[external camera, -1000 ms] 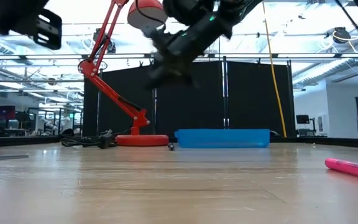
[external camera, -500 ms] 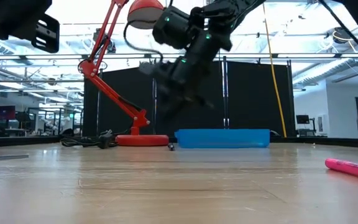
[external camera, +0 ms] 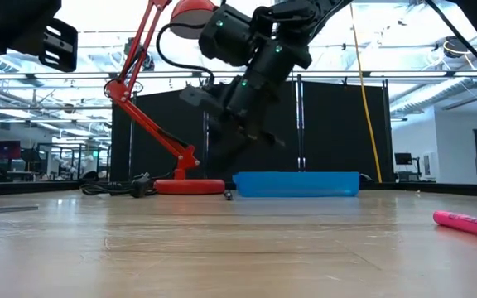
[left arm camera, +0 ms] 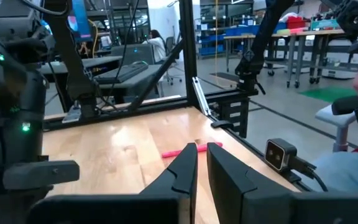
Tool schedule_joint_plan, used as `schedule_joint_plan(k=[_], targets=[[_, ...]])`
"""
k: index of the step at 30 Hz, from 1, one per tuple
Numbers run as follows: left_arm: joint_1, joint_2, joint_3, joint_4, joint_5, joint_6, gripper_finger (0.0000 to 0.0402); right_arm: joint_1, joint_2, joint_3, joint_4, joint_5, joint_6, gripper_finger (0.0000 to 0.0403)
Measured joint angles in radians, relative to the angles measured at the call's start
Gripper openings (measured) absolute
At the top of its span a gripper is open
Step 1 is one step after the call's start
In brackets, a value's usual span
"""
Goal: Pick & place school supplies into a supply box
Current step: Put the black pen into the blue supply box
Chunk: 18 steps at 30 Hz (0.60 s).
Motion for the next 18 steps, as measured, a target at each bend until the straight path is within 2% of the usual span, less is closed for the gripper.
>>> schedule_joint_plan(k=[4, 8, 10, 18], targets=[[0.0, 0.0, 0.0, 0.0, 0.001, 0.003, 0.0042, 0.015, 0.0, 0.0, -0.01, 0.05, 0.037, 0.0092], [0.0, 0.0, 0.0, 0.0, 0.004, 0.002, 0.0042, 0.02, 0.001, 0.0, -0.053, 0.076, 0.069, 0.012], [0.001, 0.0, 0.0, 0.0, 0.005, 0.003, 0.0042, 0.021, 0.001, 0.0, -0.069, 0.102, 0.088, 0.0127], [0.001, 0.0, 0.0, 0.0, 0.005, 0.003, 0.0042, 0.022, 0.014, 0.0, -0.078, 0.101, 0.101, 0.0124]])
